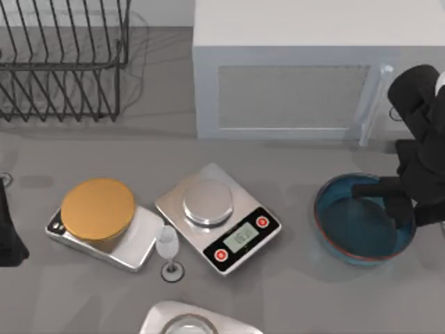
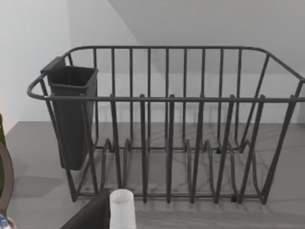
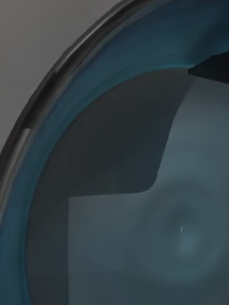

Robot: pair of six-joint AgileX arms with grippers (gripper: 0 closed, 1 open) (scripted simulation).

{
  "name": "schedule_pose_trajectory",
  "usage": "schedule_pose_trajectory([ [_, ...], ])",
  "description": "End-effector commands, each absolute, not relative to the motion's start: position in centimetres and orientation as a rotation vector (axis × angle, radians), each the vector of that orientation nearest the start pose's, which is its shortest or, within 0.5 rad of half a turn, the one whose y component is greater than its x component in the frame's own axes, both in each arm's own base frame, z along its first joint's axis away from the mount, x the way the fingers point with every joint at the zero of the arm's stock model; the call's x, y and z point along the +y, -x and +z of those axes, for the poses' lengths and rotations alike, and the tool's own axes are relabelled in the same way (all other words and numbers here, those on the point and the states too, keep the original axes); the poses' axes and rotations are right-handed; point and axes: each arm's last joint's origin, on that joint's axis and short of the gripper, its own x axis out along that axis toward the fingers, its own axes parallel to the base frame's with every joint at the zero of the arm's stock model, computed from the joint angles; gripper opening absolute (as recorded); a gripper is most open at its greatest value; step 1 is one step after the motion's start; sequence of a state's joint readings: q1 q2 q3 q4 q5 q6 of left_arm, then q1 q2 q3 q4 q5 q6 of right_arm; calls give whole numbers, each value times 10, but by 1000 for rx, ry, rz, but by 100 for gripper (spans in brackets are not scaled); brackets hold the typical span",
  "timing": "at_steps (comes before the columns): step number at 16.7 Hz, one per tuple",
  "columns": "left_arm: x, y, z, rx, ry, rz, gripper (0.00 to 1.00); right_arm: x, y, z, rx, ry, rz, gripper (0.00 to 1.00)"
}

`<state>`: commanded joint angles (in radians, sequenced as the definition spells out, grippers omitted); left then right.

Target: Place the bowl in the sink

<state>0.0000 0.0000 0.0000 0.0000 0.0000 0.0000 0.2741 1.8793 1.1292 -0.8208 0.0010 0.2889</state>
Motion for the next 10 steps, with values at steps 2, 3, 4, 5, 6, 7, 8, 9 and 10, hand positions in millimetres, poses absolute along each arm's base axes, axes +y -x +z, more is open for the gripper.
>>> schedule_pose_trajectory([
  [2,-1,-106,160,0,0,0,100,90,-313,129,1571,-8,-8,0],
  [3,-1,-106,160,0,0,0,100,90,-313,129,1571,-8,-8,0],
  [4,-1,-106,160,0,0,0,100,90,-313,130,1569,-8,-9,0],
  [5,-1,-106,160,0,0,0,100,90,-313,131,1568,-11,-9,0],
  [6,-1,-106,160,0,0,0,100,91,-313,136,1564,-26,-10,0],
  [7,-1,-106,160,0,0,0,100,91,-313,145,1557,-49,-12,0],
  [8,-1,-106,160,0,0,0,100,92,-312,156,1552,-78,-16,0],
  [9,-1,-106,160,0,0,0,100,92,-311,170,1549,-108,-21,0],
  [10,-1,-106,160,0,0,0,100,92,-309,185,1549,-134,-28,0],
])
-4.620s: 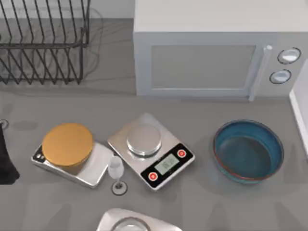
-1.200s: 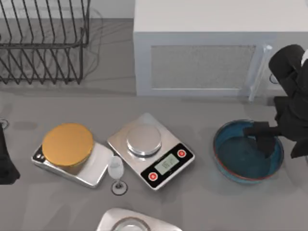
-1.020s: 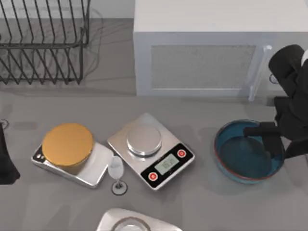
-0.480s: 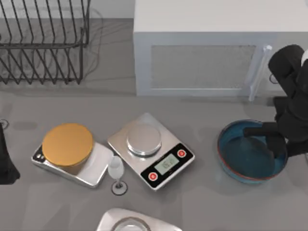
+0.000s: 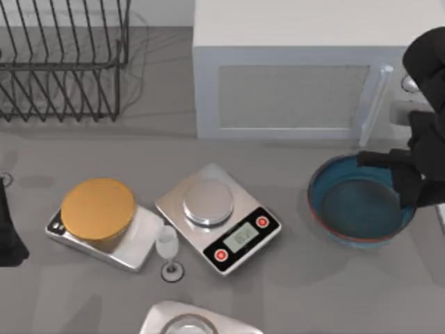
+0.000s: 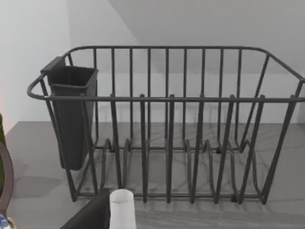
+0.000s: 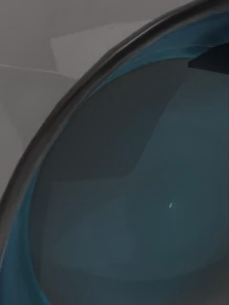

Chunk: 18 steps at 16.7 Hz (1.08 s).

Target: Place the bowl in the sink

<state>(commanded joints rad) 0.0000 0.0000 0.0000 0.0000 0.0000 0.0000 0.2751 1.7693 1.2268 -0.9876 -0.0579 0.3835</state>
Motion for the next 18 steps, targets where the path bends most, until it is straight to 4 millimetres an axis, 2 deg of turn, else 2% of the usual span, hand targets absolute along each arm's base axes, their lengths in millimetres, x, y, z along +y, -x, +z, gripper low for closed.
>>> schedule_pose_trajectory([
  [4,-1,-106,160,0,0,0,100,89,-301,237,1597,-159,-60,0],
  [8,-1,-106,160,0,0,0,100,89,-306,269,1599,-69,-37,0],
  [11,-1,-106,160,0,0,0,100,90,-313,279,1570,-11,-10,0],
  [16,-1,-106,160,0,0,0,100,91,-312,280,1566,-9,-6,0],
  [18,-1,-106,160,0,0,0,100,85,-314,276,1567,-28,-2,0],
])
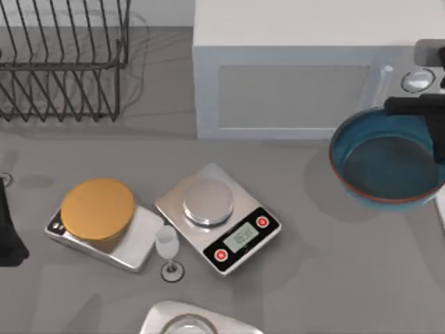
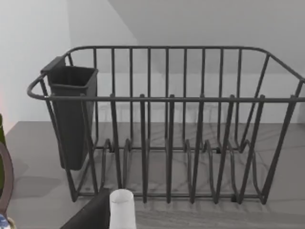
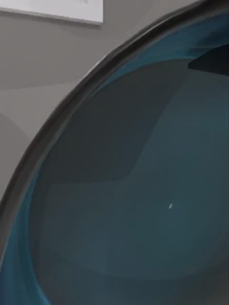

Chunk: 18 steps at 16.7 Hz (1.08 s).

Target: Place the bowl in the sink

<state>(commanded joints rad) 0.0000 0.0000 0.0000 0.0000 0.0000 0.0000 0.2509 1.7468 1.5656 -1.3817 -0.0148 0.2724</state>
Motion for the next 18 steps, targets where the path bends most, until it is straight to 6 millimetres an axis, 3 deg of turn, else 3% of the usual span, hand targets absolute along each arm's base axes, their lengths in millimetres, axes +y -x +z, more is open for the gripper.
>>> schedule_pose_trajectory([
  [4,-1,-106,160,0,0,0,100,49,-320,248,1546,-134,13,0],
  [9,-1,-106,160,0,0,0,100,-20,-319,186,1397,-315,17,0],
  [14,-1,-106,160,0,0,0,100,-81,-309,140,1026,-374,15,0],
  [18,-1,-106,160,0,0,0,100,-113,-298,136,656,-291,4,0],
])
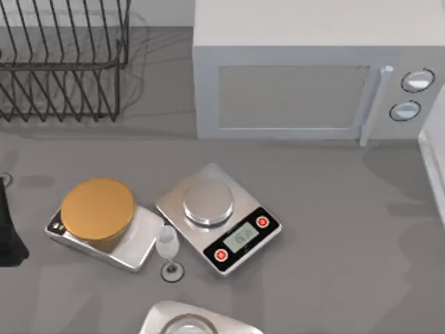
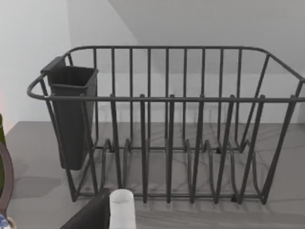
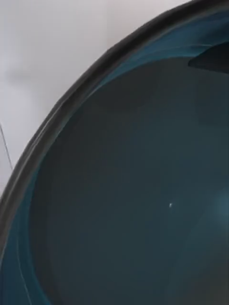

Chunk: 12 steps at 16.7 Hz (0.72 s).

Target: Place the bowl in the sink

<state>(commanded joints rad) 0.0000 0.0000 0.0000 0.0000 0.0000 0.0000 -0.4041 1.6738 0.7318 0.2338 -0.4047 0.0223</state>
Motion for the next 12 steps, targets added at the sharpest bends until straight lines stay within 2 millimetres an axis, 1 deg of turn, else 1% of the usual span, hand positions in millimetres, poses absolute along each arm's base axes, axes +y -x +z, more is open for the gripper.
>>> schedule_pose_trajectory([
  [3,-1,-106,160,0,0,0,100,-128,-287,154,397,-191,-6,0],
  [7,-1,-106,160,0,0,0,100,-136,-273,187,127,-64,-13,0],
  [10,-1,-106,160,0,0,0,100,-136,-268,207,13,-7,-11,0],
  [12,-1,-106,160,0,0,0,100,-136,-267,209,0,0,-10,0],
])
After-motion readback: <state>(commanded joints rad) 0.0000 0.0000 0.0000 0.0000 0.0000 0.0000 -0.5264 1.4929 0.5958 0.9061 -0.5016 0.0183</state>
